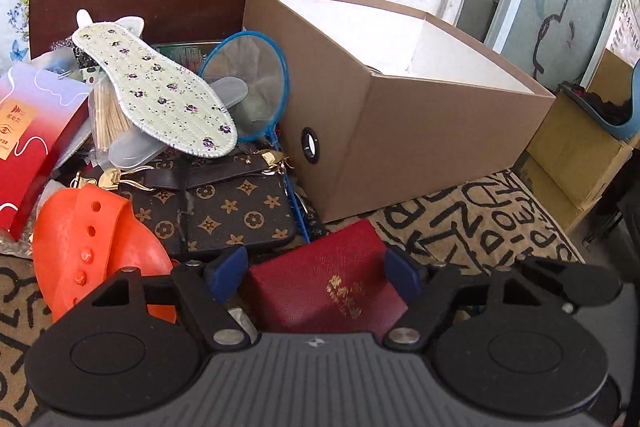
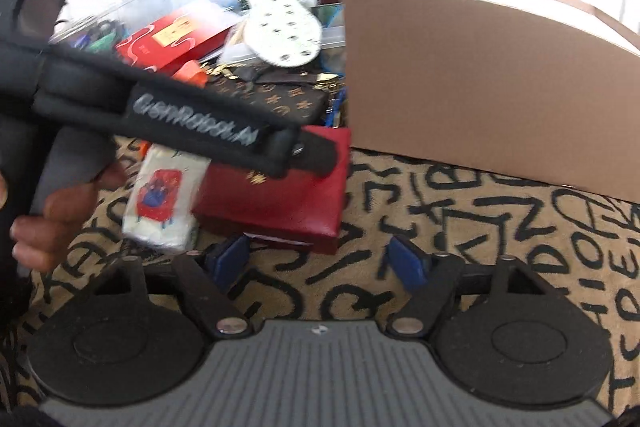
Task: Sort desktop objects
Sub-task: 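Move the left tool to the red jewelry box and close on it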
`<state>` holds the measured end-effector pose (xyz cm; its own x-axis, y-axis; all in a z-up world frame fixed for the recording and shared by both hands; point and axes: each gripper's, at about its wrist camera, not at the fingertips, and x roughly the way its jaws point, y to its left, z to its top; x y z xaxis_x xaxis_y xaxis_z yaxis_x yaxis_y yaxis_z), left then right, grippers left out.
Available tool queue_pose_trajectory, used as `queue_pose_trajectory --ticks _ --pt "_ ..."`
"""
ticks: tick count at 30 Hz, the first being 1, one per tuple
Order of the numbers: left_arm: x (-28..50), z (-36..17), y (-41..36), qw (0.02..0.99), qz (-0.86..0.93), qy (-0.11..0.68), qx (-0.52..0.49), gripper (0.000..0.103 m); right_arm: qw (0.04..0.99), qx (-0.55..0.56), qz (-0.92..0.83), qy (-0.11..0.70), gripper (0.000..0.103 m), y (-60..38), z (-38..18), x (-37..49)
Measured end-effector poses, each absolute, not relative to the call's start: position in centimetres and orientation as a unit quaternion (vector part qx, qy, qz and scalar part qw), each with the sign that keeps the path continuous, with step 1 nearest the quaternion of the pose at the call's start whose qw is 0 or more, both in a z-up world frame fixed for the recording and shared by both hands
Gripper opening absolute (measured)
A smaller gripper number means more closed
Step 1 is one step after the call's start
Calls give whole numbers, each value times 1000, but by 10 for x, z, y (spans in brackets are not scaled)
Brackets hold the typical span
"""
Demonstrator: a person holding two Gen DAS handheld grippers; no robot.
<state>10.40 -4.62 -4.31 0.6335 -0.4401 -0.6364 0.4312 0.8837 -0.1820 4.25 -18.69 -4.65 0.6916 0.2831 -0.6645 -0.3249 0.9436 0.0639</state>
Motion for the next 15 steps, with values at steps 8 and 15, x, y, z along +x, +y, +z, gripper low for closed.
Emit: queue_pose_trajectory --ticks 8,15 --pt "79 -43 -59 881 -290 373 23 76 929 -12 100 355 72 -219 -42 39" --pt "91 -42 -52 881 -274 384 -16 76 920 -1 160 358 72 -219 -40 20"
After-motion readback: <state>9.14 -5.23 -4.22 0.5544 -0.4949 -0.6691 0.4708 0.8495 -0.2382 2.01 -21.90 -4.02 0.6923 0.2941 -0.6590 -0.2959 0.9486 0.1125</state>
